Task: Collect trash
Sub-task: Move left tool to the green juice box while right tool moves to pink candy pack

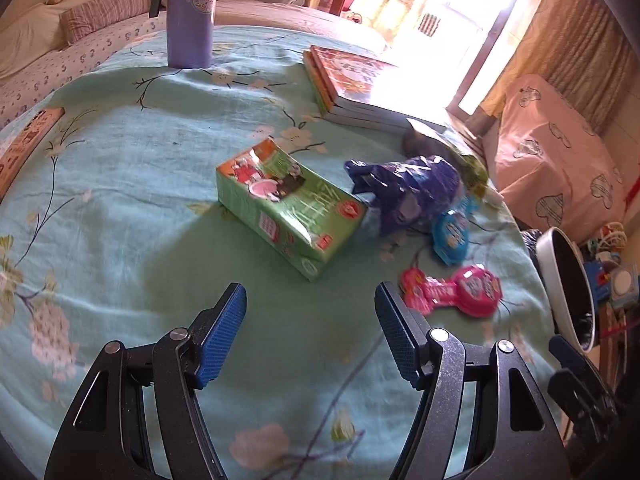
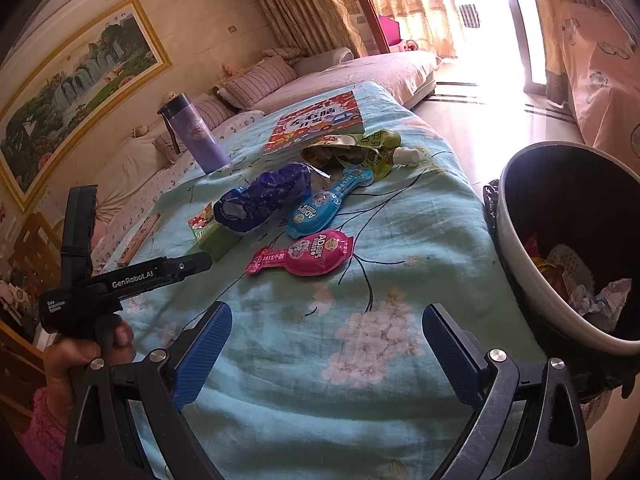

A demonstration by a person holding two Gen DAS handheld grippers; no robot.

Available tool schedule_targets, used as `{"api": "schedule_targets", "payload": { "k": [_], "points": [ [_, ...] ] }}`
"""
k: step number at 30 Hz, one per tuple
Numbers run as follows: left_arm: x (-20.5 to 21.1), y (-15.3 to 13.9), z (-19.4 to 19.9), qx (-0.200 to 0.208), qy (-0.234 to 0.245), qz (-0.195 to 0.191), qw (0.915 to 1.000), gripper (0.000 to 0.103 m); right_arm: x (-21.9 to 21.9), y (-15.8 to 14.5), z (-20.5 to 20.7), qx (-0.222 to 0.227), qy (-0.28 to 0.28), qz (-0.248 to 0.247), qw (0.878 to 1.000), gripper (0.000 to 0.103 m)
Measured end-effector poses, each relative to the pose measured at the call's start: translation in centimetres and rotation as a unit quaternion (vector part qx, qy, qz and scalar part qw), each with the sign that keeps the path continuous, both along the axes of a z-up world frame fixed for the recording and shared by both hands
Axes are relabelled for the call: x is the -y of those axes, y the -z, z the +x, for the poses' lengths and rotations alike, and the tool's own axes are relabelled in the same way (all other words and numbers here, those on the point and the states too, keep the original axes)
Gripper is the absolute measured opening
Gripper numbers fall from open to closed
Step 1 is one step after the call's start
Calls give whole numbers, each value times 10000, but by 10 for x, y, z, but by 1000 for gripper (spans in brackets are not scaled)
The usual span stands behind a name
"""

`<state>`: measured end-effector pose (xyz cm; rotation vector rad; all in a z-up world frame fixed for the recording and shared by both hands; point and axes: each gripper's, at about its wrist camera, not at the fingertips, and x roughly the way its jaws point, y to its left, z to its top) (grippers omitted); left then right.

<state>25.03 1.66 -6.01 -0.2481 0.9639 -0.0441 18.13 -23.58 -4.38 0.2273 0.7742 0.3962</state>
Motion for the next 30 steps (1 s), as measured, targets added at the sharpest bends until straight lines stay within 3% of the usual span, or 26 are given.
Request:
{"api": "schedule_targets", "payload": {
  "k": [7,11,16,19,22,30],
  "points": [
    [-12,8,14,-22,-122,232,9997,68,-15,2,23,-66,-247,-105,9996,97],
    [-39,9,8,-35,-476,345,9983,68,-28,5,38,-93,-485,-313,9983,97],
    [-64,6,-2,-40,-657,106,9978,68,-42,10,52,-149,-777,-580,9952,97],
    [-56,-1,-2,56,-487,-11,9988,69,-51,15,58,-134,-1025,-759,9917,97],
    [-40,-8,4,139,-299,-37,9994,79,-58,19,66,-142,-1207,-999,9875,97],
    [-17,4,43,-24,-324,347,9989,80,-65,24,83,-236,-1371,-1301,9817,95]
  ]
}}
